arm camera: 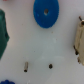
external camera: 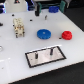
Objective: Insert the blue gear onto the right peg, followed by the red gear
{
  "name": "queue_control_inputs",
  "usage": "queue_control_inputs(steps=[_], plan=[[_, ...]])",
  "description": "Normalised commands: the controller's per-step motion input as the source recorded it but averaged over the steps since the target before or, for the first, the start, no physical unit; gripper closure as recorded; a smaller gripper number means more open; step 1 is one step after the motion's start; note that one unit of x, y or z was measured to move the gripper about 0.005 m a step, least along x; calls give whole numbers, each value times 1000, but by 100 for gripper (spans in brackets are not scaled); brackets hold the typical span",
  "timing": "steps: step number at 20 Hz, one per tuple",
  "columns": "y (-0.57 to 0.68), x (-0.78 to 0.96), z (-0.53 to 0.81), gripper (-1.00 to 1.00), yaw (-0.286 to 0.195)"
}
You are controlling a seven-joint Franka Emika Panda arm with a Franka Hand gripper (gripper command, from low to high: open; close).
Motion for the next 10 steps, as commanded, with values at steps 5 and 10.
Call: queue_control_inputs(steps=[5, 10], plan=[[72, -228, -546, -100, 0], [30, -188, -531, -100, 0]])
